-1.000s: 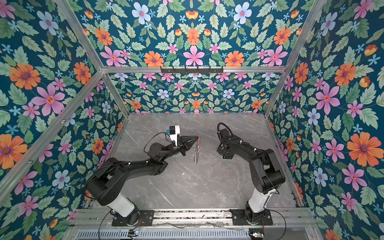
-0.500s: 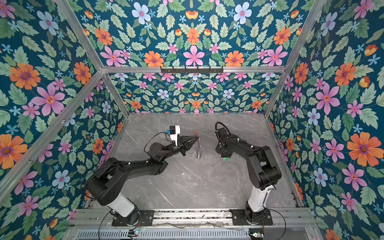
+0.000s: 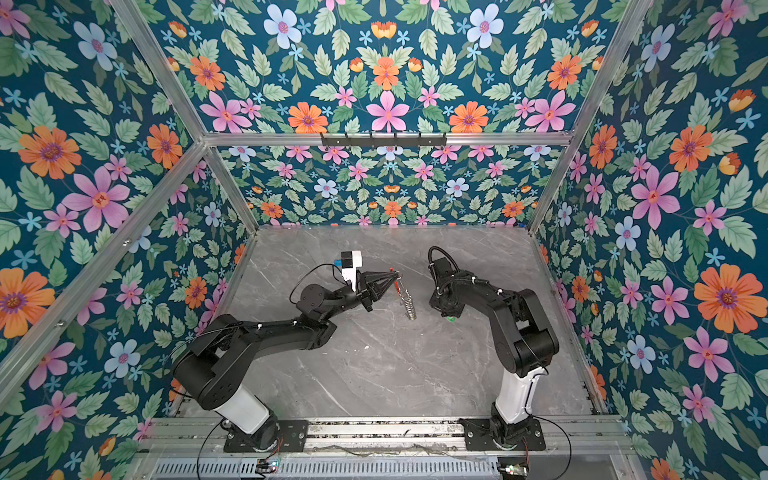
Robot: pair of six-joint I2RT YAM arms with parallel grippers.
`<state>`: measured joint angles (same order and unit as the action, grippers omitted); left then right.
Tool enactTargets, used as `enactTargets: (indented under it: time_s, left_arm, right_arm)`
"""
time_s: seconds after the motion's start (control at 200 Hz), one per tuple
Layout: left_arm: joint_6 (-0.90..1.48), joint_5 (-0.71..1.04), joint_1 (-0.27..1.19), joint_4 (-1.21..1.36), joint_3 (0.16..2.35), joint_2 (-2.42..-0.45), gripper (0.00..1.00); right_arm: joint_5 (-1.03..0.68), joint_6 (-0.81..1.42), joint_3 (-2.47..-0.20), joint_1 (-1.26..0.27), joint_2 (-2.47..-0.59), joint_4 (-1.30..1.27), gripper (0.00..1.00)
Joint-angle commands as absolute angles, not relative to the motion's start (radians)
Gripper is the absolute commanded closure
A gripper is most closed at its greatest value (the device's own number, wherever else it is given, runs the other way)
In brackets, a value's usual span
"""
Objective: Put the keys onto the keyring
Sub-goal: 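Close the right gripper on the green-tagged key and lift it, then carry the green-tagged key to the split ring held by the left gripper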
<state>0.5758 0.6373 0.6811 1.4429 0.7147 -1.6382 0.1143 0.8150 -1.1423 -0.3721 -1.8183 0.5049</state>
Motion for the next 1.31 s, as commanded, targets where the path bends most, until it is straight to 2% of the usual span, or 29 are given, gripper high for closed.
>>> enactTargets:
  time_s: [0.0, 0.07, 0.28, 0.605, 0.67, 0.855, 1.02, 1.3]
  left_arm:
    - [0.570, 0.646, 0.681, 1.485, 0.719, -1.638, 1.00]
    - [0.570, 0.645, 0.681, 1.485, 0.717, -1.635, 1.00]
    - [0.554, 0.650, 0.678, 1.463, 0.716, -1.616, 1.00]
    - [0.439, 0.673, 0.668, 1.357, 0.709, -1.564, 1.00]
    - [0.396, 0.675, 0.668, 1.320, 0.709, -1.547, 1.00]
    - [0.257, 0.711, 0.668, 1.264, 0.694, -1.501, 1.00]
    - [0.256, 0.731, 0.669, 1.232, 0.718, -1.507, 1.00]
    - [0.403, 0.718, 0.668, 1.315, 0.749, -1.568, 1.00]
  right_arm:
    - [0.138, 0.817, -1.142, -0.373, -1.819, 0.528, 0.94]
    - [0.144, 0.813, -1.138, -0.373, -1.816, 0.531, 1.00]
    - [0.144, 0.725, -1.086, -0.378, -1.738, 0.501, 1.00]
    - [0.020, 0.378, -0.798, -0.379, -1.266, 0.149, 1.00]
    - [-0.033, 0.344, -0.785, -0.379, -1.192, 0.146, 1.00]
    - [-0.318, 0.247, -0.780, -0.378, -1.017, 0.105, 1.00]
    - [-0.579, 0.235, -0.821, -0.379, -0.979, 0.066, 1.00]
    - [-0.727, 0.314, -0.898, -0.380, -0.998, -0.035, 1.00]
